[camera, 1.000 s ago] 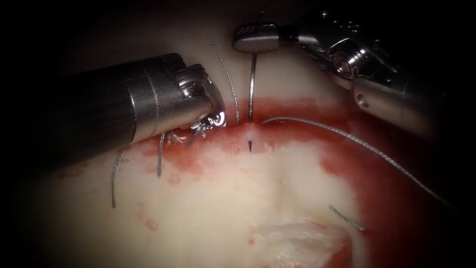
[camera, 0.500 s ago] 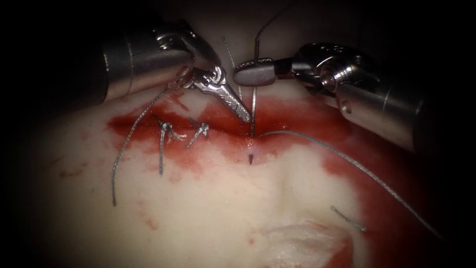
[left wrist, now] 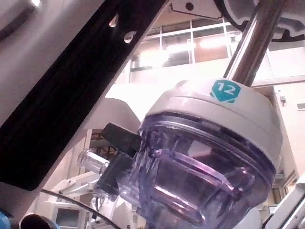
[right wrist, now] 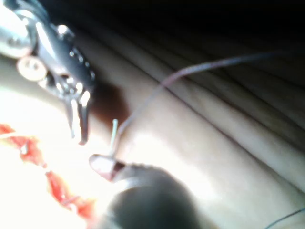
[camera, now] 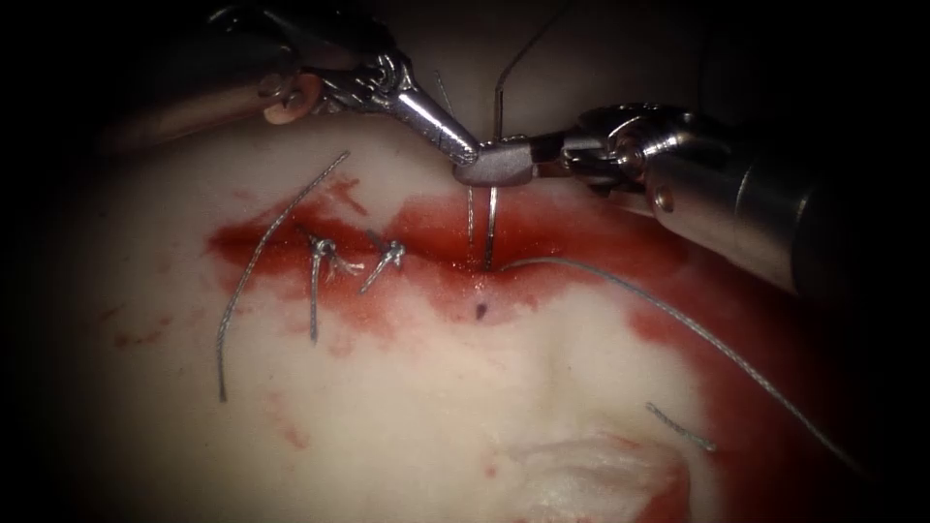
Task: Wound Closure
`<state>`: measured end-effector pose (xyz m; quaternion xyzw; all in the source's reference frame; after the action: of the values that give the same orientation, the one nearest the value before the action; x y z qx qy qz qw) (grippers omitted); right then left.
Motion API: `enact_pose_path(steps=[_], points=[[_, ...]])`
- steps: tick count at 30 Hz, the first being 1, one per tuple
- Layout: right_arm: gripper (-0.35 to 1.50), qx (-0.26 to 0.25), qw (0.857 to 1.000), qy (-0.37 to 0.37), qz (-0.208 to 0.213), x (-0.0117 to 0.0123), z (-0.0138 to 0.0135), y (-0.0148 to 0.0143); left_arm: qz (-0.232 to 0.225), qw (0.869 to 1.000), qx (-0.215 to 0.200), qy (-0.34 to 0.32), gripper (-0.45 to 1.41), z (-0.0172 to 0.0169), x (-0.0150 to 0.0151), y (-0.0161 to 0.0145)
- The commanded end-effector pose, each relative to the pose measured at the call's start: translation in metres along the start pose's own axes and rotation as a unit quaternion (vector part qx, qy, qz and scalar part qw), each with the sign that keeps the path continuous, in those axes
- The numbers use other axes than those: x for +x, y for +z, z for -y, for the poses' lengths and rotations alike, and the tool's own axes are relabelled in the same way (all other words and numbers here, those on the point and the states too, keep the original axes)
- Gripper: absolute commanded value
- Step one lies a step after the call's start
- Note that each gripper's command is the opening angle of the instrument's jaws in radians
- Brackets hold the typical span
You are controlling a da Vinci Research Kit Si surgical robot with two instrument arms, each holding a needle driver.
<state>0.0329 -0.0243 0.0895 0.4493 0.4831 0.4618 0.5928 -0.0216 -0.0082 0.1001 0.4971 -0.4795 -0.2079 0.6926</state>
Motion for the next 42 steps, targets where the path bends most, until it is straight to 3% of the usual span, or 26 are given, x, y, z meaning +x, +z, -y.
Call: enact_pose_path(steps=[1, 10, 14, 16, 20, 21, 27, 38, 40, 42], points=[[-0.35, 0.003, 1.0, 0.011, -0.003, 0.0012, -0.0001, 0.0008, 0.007, 0.999, -0.009, 0.031, -0.45, 0.0008, -0.0007, -0.0004], [-0.35, 0.015, 0.992, 0.124, -0.008, 0.0008, -0.0001, 0.0011, 0.01, 0.99, -0.048, 0.134, -0.45, 0.0081, 0.0073, -0.0004], [-0.35, 0.029, 0.981, 0.189, -0.015, 0.0005, -0.0004, 0.0011, -0.025, 0.962, -0.075, 0.26, -0.45, 0.0113, 0.0114, 0.0004], [-0.35, 0.034, 0.977, 0.208, -0.017, 0.0003, -0.0005, 0.0012, -0.064, 0.952, -0.062, 0.292, -0.45, 0.0121, 0.0122, 0.0014], [-0.35, 0.039, 0.972, 0.233, -0.023, -0.0002, -0.0005, 0.0013, -0.076, 0.939, -0.068, 0.328, -0.45, 0.0119, 0.012, 0.0036], [-0.35, 0.04, 0.972, 0.232, -0.023, -0.0005, -0.0004, 0.0014, -0.073, 0.93, -0.072, 0.352, -0.45, 0.0114, 0.0115, 0.0046], [-0.35, 0.043, 0.971, 0.232, -0.025, -0.0006, -0.0003, 0.0015, -0.054, 0.917, -0.105, 0.382, -0.45, 0.0096, 0.0102, 0.0066], [-0.35, 0.043, 0.971, 0.233, -0.025, -0.0005, -0.0002, 0.0015, -0.009, 0.901, -0.176, 0.396, -0.45, 0.0094, 0.0075, 0.0046], [-0.35, 0.043, 0.971, 0.233, -0.025, -0.0006, -0.0002, 0.0015, 0.006, 0.896, -0.196, 0.4, -0.23, 0.0094, 0.0069, 0.0043], [-0.35, 0.043, 0.971, 0.233, -0.025, -0.0006, -0.0002, 0.0015, 0.014, 0.892, -0.202, 0.403, 0.1, 0.0093, 0.0068, 0.0044]])
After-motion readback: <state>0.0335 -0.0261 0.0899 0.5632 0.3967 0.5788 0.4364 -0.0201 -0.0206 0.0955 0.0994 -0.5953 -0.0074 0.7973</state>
